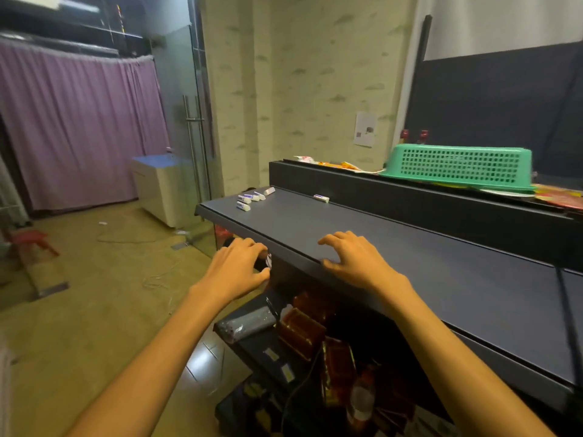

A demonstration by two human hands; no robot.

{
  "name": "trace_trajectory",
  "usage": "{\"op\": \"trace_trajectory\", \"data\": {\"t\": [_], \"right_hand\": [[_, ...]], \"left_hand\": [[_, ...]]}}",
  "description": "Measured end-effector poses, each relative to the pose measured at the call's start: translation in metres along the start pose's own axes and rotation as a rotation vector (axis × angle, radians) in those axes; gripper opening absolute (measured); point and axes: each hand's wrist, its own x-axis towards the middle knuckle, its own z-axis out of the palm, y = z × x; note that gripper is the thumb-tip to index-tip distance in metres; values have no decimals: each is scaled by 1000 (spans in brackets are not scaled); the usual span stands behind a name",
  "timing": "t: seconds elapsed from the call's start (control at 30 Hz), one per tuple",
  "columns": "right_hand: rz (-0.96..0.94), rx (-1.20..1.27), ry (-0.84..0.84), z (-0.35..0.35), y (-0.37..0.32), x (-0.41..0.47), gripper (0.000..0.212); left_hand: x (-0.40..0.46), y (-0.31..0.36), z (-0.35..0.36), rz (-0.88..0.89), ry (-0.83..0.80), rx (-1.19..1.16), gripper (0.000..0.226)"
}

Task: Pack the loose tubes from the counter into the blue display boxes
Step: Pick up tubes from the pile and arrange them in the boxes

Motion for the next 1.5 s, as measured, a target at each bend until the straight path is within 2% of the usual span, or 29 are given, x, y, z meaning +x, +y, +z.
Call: {"op": "trace_trajectory", "data": {"t": [0.43, 0.83, 1.07, 1.27, 1.5], "right_hand": [[54, 11, -28, 54, -13, 198, 44], [233, -27, -6, 95, -22, 315, 42], [396, -2, 35, 102, -29, 350, 41], [496, -26, 52, 106, -27, 351, 39], [521, -14, 46, 107, -21, 342, 37]], "left_hand": [[161, -152, 30, 0, -40, 7, 54], [304, -257, 84, 199, -70, -131, 48], [366, -278, 109, 398, -183, -256, 41], [388, -279, 130, 481, -241, -257, 38], [394, -274, 128, 544, -249, -250, 36]]}}
